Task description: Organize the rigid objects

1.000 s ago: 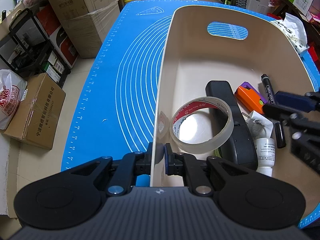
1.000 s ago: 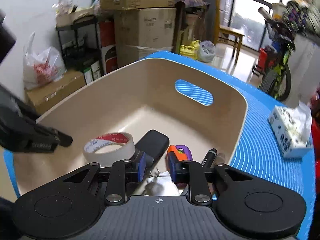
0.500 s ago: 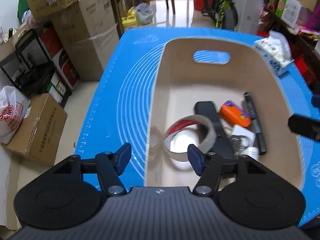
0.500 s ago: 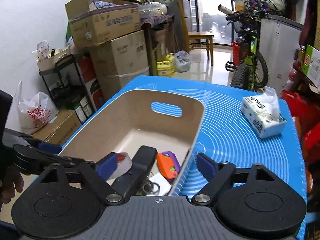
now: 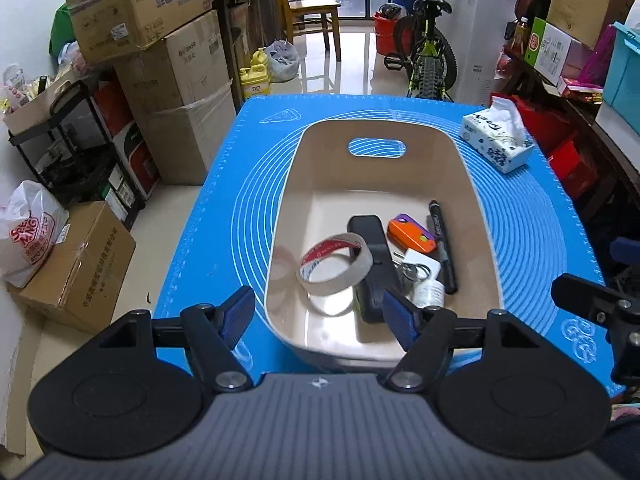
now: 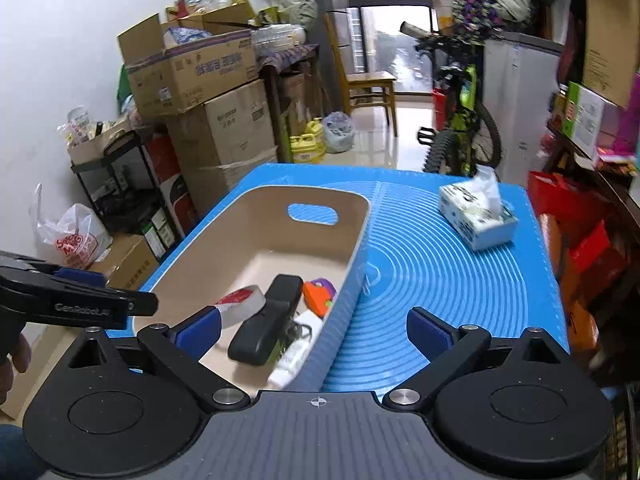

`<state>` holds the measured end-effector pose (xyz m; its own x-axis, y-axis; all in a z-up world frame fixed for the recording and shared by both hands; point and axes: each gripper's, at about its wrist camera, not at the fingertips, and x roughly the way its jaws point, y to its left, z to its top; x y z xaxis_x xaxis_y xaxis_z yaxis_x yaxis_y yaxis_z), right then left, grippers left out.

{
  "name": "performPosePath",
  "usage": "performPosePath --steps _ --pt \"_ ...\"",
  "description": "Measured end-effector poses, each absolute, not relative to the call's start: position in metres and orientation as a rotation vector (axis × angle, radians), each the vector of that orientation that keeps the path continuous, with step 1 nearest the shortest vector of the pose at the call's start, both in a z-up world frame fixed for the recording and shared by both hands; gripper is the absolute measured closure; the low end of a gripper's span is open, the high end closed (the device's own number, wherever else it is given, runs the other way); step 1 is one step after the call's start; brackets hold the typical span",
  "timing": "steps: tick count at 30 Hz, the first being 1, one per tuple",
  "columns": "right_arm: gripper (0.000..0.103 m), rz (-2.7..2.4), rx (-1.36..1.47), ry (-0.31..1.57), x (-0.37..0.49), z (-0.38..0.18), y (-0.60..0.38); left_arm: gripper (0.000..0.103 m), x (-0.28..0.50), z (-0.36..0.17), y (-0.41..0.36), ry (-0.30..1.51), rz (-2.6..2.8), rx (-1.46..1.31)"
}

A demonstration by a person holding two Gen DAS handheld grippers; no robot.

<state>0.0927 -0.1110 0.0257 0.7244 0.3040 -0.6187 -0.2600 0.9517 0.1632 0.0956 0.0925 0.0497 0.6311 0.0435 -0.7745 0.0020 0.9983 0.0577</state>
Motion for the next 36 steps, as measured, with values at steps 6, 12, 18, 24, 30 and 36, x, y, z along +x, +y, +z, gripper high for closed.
performPosePath --steps 6,12,18,24,30,36 --pt "0.003 0.274 0.079 0.666 0.050 0.035 -0.123 0.030 0.064 0.065 0.086 0.861 0.039 0.066" --pt "0.003 0.255 0.075 0.646 0.013 0.045 -0.132 0.030 0.033 0.073 0.076 0.839 0.035 0.098" --pt "0.003 0.240 0.065 0.645 -0.017 0.055 -0.139 0.030 0.005 0.075 0.068 0.834 0.032 0.113" --pt "0.003 0.228 0.075 0.651 -0.040 0.063 -0.148 0.030 -0.018 0.077 0.059 0.825 0.036 0.120" --pt "0.003 0.225 0.044 0.631 -0.062 0.070 -0.148 0.030 -0.035 0.076 0.048 0.818 0.034 0.155" --pt "0.003 0.235 0.021 0.640 -0.085 0.068 -0.144 0.030 -0.053 0.073 0.043 0.821 0.020 0.151"
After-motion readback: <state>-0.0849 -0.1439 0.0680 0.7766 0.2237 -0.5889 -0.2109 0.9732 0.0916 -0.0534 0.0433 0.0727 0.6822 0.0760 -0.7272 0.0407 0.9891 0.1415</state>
